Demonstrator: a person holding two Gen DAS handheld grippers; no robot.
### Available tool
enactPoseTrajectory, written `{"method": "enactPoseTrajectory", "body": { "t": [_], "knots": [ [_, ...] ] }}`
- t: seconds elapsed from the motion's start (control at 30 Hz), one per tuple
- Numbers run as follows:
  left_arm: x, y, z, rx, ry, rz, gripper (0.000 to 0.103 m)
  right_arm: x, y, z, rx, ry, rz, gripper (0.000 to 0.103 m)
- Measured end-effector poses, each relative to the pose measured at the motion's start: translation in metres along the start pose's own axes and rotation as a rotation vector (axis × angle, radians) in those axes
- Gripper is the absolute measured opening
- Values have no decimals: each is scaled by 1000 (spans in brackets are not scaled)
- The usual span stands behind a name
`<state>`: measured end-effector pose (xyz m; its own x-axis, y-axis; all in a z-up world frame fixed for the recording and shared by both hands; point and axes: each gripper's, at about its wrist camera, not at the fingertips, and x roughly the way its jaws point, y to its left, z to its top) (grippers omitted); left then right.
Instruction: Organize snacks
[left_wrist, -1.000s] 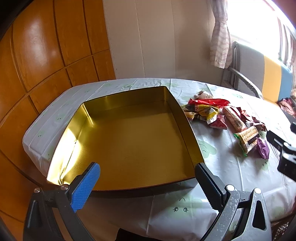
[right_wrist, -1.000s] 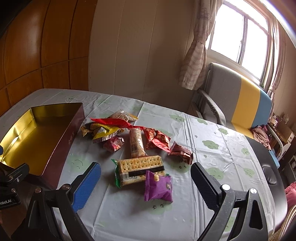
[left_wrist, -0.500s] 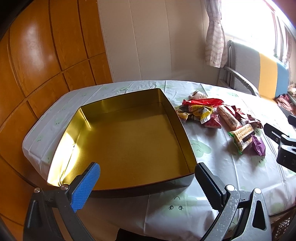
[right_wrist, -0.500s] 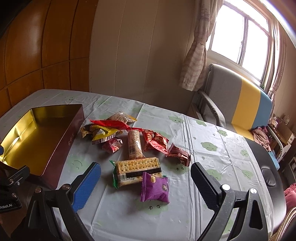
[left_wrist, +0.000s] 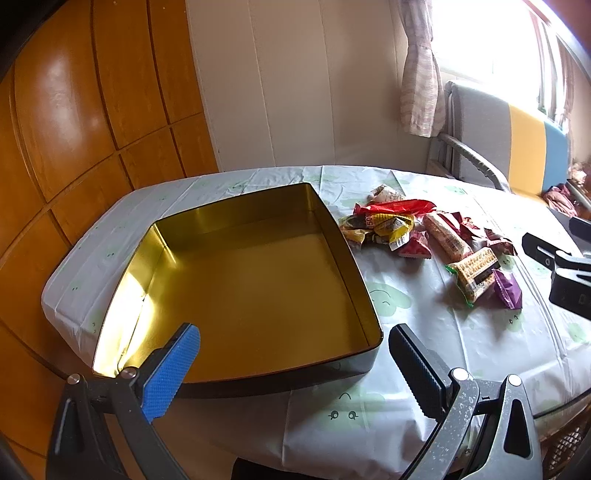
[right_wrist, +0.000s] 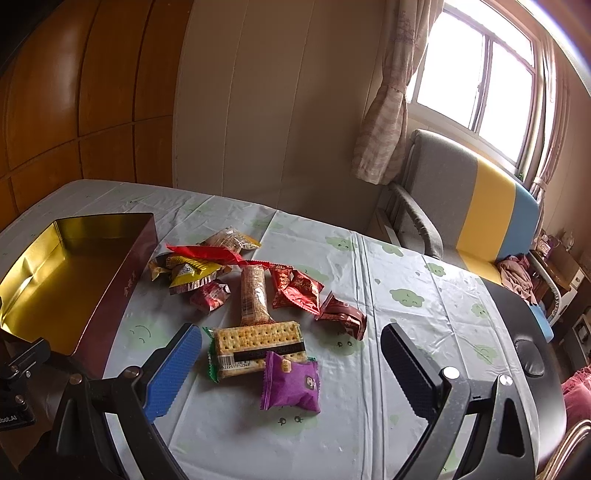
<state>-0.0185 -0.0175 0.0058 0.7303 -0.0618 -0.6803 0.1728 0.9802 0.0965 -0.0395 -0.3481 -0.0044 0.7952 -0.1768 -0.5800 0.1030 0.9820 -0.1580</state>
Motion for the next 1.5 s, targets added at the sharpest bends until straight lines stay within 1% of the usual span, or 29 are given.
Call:
{"method": "enactPoseTrajectory", "body": {
  "t": [0.4, 0.6, 0.73, 0.87, 1.0, 1.13, 1.2, 1.27, 1.3, 1.37, 1.4, 1.43, 1.47, 1.5],
  "knots": [
    [2, -3, 0, 2, 11, -7, 103, 0, -11, 6, -18, -11, -9, 99],
    [3, -5, -1, 6, 15, -9, 103, 4, -33, 16, -1, -4, -12, 99],
    [5, -7, -1, 14, 22, -16, 103, 13, -60, 27, 21, 21, 2, 99],
    [5, -13, -2, 33, 22, -27, 103, 33, -96, 34, 63, 56, -21, 99],
    [4, -23, -3, 75, 24, -46, 103, 62, -132, 30, 98, 118, -42, 99],
    [2, -33, -2, 123, 14, -110, 102, 85, -165, 11, 206, 180, -26, 99],
    [4, -39, 1, 146, 19, -128, 102, 96, -174, 3, 254, 242, -14, 99],
    [7, -46, 6, 165, 44, -195, 96, 100, -179, 2, 289, 263, 11, 99],
    [10, -51, 9, 178, 63, -231, 92, 100, -178, 2, 292, 265, 24, 99],
    [15, -63, 16, 210, 87, -285, 91, 100, -174, 3, 282, 270, 31, 99],
    [17, -71, 18, 225, 92, -303, 88, 99, -172, 3, 277, 268, 36, 99],
    [19, -79, 21, 239, 103, -325, 81, 99, -171, 4, 274, 265, 41, 99],
    [21, -87, 23, 249, 116, -350, 76, 99, -170, 4, 273, 264, 42, 99],
    [23, -96, 25, 258, 132, -378, 68, 99, -171, 4, 279, 267, 43, 99]
  ]
}}
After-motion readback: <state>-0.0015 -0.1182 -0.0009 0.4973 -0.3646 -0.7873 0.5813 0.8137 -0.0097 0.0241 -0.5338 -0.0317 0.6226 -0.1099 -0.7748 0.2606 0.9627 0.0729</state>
